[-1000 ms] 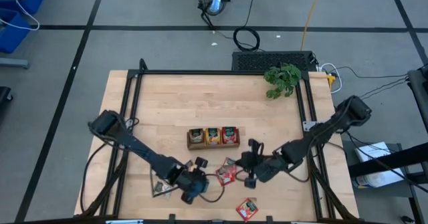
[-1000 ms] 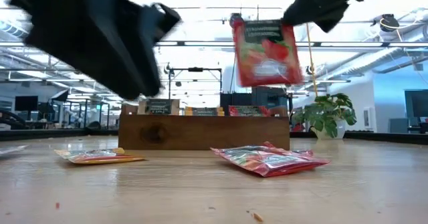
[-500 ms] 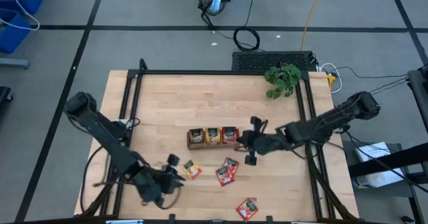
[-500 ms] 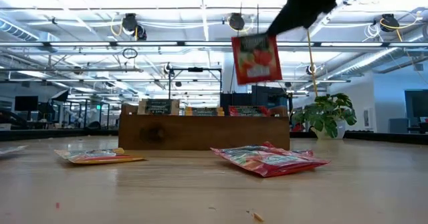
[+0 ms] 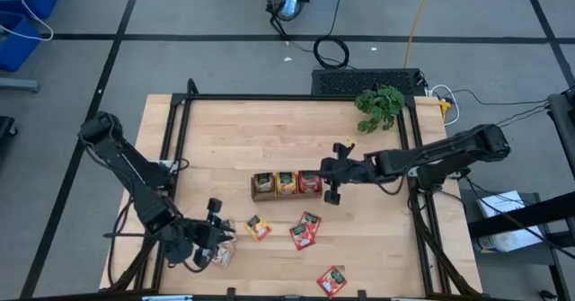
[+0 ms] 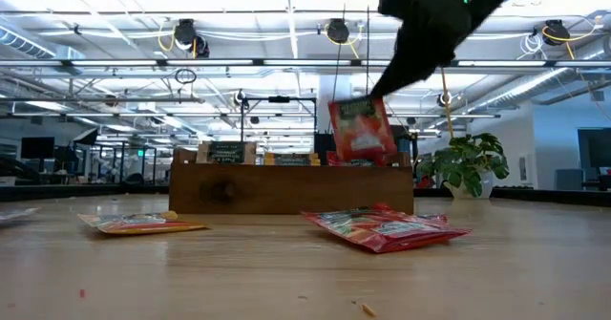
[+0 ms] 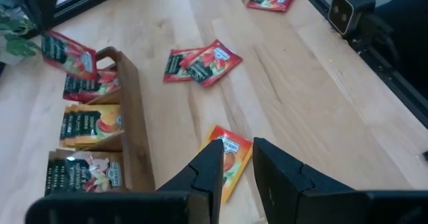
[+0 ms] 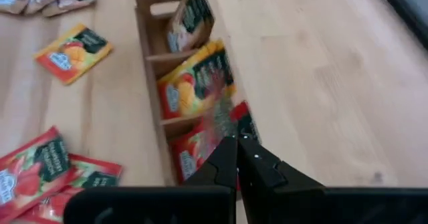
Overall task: Pick & Place Tea
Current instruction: Put the red tea bag into the right section of the wooden organizer
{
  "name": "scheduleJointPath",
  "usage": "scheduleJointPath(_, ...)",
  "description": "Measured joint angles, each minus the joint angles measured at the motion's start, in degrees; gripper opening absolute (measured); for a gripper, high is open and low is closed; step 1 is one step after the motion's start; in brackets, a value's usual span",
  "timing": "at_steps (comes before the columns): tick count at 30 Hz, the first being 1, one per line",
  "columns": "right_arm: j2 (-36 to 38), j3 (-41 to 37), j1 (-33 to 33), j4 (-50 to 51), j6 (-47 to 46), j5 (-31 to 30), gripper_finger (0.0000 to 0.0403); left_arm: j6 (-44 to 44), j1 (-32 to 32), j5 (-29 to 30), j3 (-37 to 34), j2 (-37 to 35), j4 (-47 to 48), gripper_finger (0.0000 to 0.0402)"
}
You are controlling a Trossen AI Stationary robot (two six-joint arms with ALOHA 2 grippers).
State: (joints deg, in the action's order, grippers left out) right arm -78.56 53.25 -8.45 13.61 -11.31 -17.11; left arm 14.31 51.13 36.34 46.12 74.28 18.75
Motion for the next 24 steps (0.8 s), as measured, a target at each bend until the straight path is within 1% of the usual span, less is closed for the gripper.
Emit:
scheduleJointPath(3,0.0,-3.8,1.3,-5.3,-0.8,2.4,0.0000,0.0,0.0,0.0,-0.3,0.0,-0.8,0.0088)
scheduleJointPath(6,0.0,-6.6,1.8,-9.6,-1.4,2.6,0.0000,-0.7,0.0,0.1,-0.3,0.0,-1.8,0.0088)
scheduleJointPath(8,0.0,-7.8,2.2,-10.2,-1.5,4.0,0.0000,-1.3,0.0,0.1,-0.3,0.0,-2.3,0.0088)
scheduleJointPath(15,0.0,-8.3,2.4,-13.5,-1.5,4.1,0.0000,-1.5,0.0,0.2,-0.3,0.0,-2.4,0.0088)
scheduleJointPath(20,-1.1,-8.3,2.3,-11.9,-1.6,4.1,0.0000,-1.1,0.0,0.2,-0.3,0.0,-2.6,0.0088)
scheduleJointPath(24,-3.4,-8.3,1.6,-11.9,-2.6,3.9,0.0000,-1.6,0.0,0.2,-0.3,0.0,-2.7,0.0088)
